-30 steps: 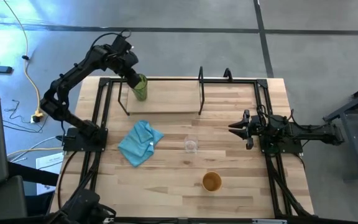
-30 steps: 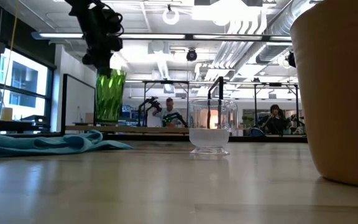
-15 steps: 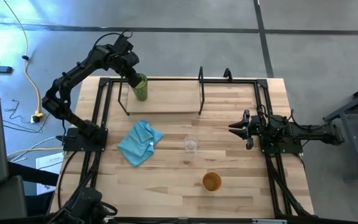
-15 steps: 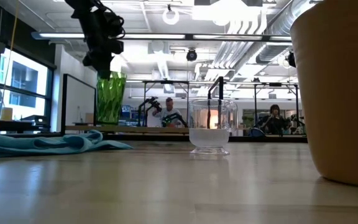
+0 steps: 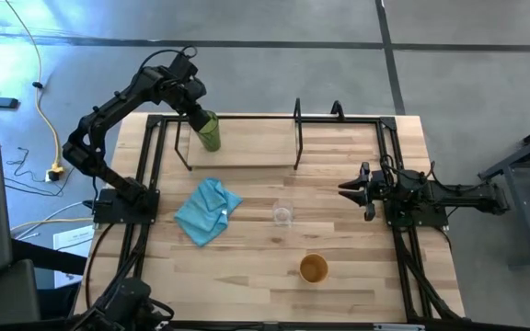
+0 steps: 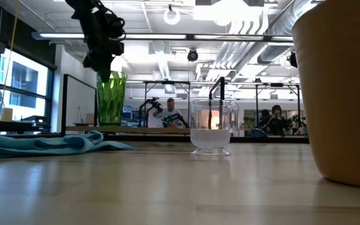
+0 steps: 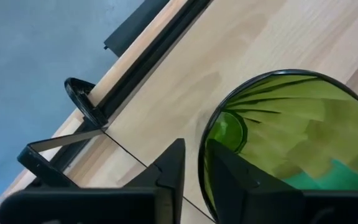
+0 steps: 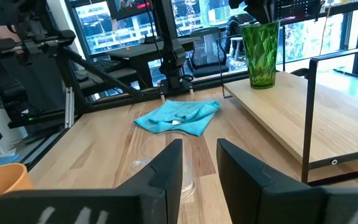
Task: Stack small to large cups/mugs on shelf
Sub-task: Put the green cup on the shelf, then put the yellow cup on the shelf
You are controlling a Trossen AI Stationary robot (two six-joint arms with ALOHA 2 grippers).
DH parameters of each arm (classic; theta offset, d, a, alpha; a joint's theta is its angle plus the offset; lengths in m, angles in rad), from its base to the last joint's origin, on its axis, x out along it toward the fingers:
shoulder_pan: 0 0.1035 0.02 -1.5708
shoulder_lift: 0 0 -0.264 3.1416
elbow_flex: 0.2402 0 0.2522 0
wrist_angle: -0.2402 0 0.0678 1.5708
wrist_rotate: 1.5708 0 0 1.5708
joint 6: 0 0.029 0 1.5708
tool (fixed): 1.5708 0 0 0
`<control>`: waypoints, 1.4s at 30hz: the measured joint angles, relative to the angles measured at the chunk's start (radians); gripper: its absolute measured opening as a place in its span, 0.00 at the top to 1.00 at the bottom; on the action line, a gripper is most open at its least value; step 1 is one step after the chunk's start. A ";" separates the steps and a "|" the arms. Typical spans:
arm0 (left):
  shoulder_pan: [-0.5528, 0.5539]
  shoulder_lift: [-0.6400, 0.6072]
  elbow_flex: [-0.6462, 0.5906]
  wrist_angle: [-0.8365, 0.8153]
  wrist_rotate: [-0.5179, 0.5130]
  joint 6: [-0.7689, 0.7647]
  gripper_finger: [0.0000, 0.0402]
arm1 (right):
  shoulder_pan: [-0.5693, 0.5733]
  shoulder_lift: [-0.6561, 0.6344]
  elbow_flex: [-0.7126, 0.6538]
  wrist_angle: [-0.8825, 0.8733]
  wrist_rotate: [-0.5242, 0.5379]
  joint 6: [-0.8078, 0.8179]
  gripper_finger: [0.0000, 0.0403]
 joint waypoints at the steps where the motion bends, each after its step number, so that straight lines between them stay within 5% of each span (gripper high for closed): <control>1: 0.000 0.000 0.000 0.001 0.000 0.000 0.84 | 0.000 0.000 0.000 0.000 0.000 0.000 0.77; 16: -0.002 -0.003 0.026 0.003 0.000 0.000 0.73 | 0.000 0.000 0.000 0.000 0.000 0.000 0.77; 28: -0.022 -0.004 0.233 -0.124 0.102 -0.036 0.68 | 0.000 0.000 0.000 0.000 0.000 -0.016 0.77; 42: -0.404 -0.016 0.342 -0.160 0.184 -0.065 0.68 | 0.000 0.000 0.000 0.000 -0.001 -0.019 0.77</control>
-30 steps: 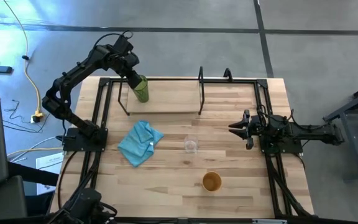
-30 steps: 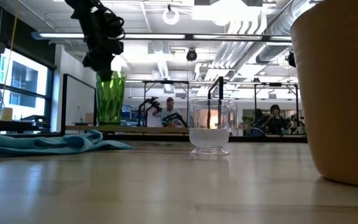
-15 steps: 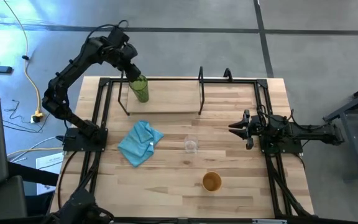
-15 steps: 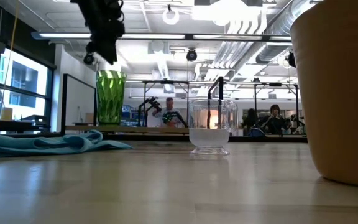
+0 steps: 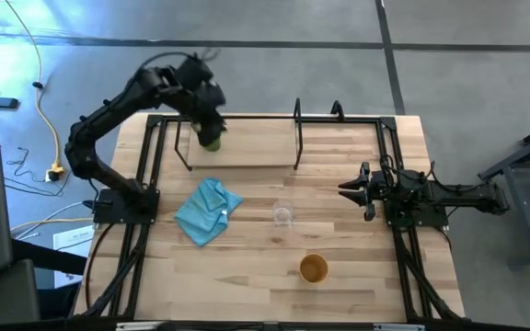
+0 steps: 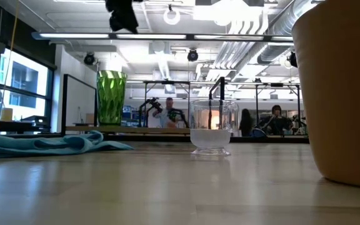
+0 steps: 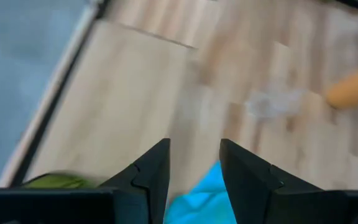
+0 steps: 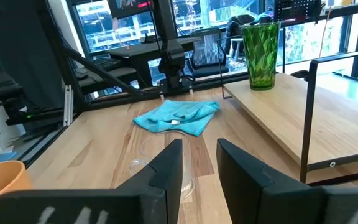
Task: Stack small to large cups/mugs on shelf
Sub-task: Put the yellow cup on the shelf
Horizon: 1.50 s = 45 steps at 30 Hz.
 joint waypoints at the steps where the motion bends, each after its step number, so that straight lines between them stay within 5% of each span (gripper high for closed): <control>1: -0.036 0.000 0.000 0.001 0.000 -0.005 0.68 | 0.000 0.000 0.000 0.000 -0.001 0.000 0.77; 13: -0.482 0.000 -0.046 0.163 -0.143 -0.099 0.68 | 0.000 0.000 0.000 0.000 -0.002 0.002 0.77; 22: -0.713 0.000 -0.161 0.377 -0.252 -0.120 0.68 | 0.000 0.000 0.000 0.000 -0.002 0.001 0.77; 29: -0.799 0.001 -0.253 0.550 -0.290 -0.126 0.68 | 0.000 0.000 -0.001 0.010 -0.014 0.036 0.77; 34: -0.830 0.001 -0.341 0.645 -0.290 -0.130 0.68 | 0.000 0.000 -0.002 0.142 -0.147 0.082 0.77; 45: -0.829 0.001 -0.470 0.640 -0.298 -0.223 0.68 | 0.000 0.009 0.102 0.127 -0.218 0.134 0.77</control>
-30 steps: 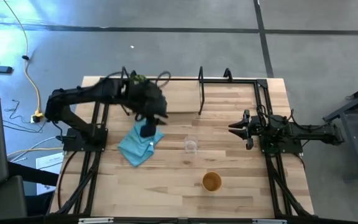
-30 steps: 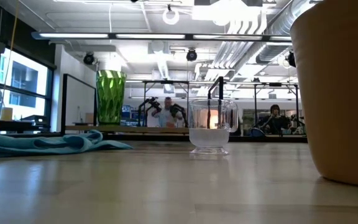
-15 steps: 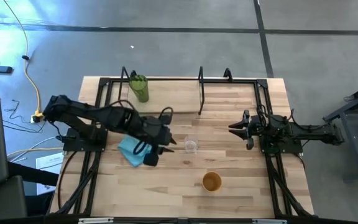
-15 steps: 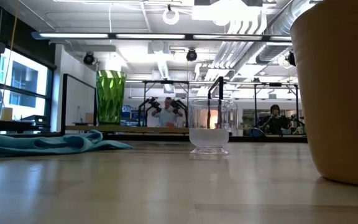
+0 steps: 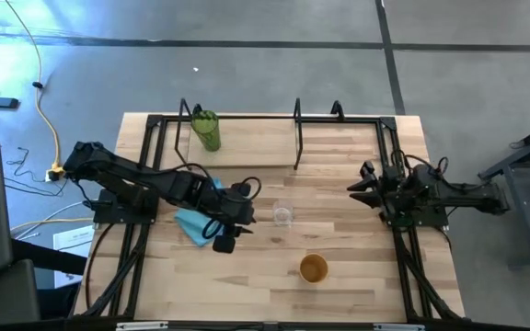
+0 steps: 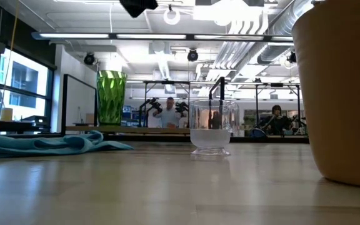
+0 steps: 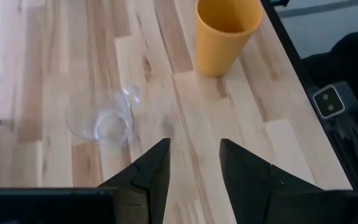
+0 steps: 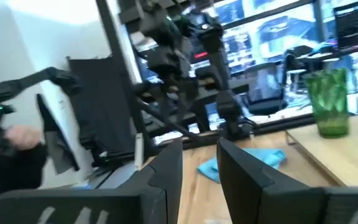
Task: Stack small to large cups/mugs on shelf
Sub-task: Put the yellow cup on the shelf
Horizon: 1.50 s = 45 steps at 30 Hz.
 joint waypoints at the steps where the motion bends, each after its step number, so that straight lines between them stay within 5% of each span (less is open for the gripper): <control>1: 0.000 0.000 -0.005 -0.001 0.000 -0.008 0.68 | 0.000 0.012 0.020 -0.017 -0.020 0.001 0.77; 17: -0.062 -0.003 -0.009 -0.023 -0.008 -0.012 0.68 | 0.149 0.614 0.467 -0.390 -0.027 -0.088 0.77; 34: -0.299 -0.234 -0.026 -0.185 -0.640 -0.150 0.68 | 0.372 1.100 0.932 -0.728 0.166 -0.030 0.77; 45: -0.347 -0.530 -0.409 0.111 -0.755 -0.161 0.68 | 0.427 1.241 0.973 -0.804 0.176 0.157 0.77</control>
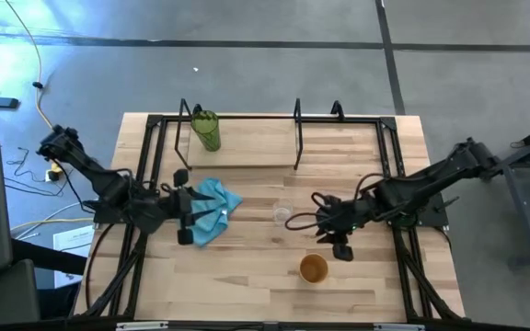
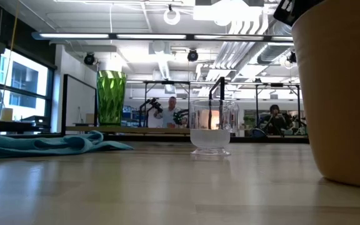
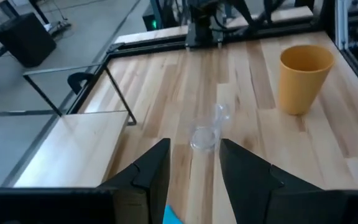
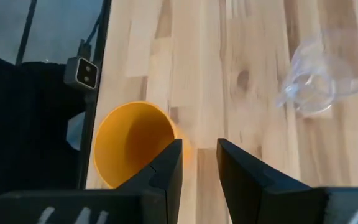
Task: Stack small to large cups/mugs on shelf
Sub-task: Put the yellow cup on the shelf
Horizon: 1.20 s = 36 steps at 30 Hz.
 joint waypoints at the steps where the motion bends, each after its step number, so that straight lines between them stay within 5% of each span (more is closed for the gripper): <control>1: 0.000 -0.020 -0.025 0.023 -0.001 0.002 0.68 | 0.001 0.010 0.000 0.001 -0.005 0.015 0.77; 9: 0.000 -0.128 -0.128 0.087 -0.005 0.019 0.68 | 0.047 0.099 0.000 0.028 -0.021 0.098 0.77; 36: 0.000 -0.163 -0.130 0.095 -0.002 0.074 0.68 | 0.090 0.218 0.001 0.080 0.031 0.182 0.72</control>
